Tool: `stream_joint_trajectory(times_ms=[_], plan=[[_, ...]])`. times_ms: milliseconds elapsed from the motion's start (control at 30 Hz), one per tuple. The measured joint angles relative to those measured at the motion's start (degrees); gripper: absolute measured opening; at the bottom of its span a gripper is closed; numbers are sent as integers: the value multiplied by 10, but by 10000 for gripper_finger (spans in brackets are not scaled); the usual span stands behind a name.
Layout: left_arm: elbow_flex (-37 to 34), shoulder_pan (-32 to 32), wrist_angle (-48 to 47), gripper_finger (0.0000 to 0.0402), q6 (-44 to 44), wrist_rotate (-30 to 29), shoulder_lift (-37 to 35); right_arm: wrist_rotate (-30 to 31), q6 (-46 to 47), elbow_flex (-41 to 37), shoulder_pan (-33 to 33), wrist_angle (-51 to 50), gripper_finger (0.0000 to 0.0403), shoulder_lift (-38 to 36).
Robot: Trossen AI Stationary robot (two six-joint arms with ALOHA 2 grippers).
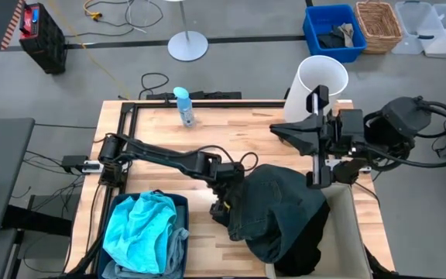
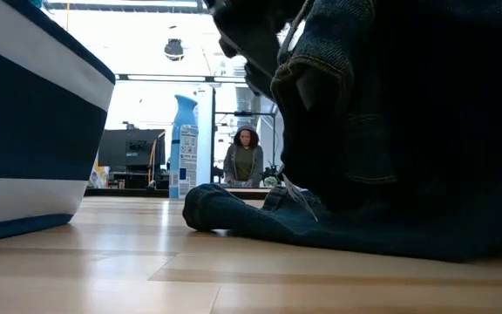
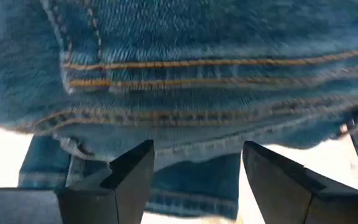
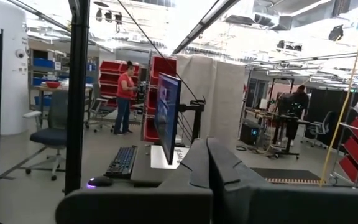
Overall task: Sort clothes
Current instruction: Put the dark blue jeans into the laundry organizer
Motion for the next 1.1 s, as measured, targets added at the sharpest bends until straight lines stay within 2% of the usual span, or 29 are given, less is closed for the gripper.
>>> stream_joint_trajectory(times_ms=[300, 433, 633, 933, 1100], plan=[[-9, 0, 156, 238, -82, 33, 1, 0, 11, 0, 0, -1, 0, 0], [18, 0, 204, 238, -116, 76, 1, 0, 15, 0, 0, -1, 0, 0], [79, -1, 259, 238, -151, 97, 1, 0, 15, 0, 0, -3, 0, 0], [110, -13, 435, 238, -201, 87, 0, 0, 15, 0, 0, -3, 0, 0], [111, -25, 394, 238, -139, 30, 0, 0, 15, 0, -1, -4, 0, 0]])
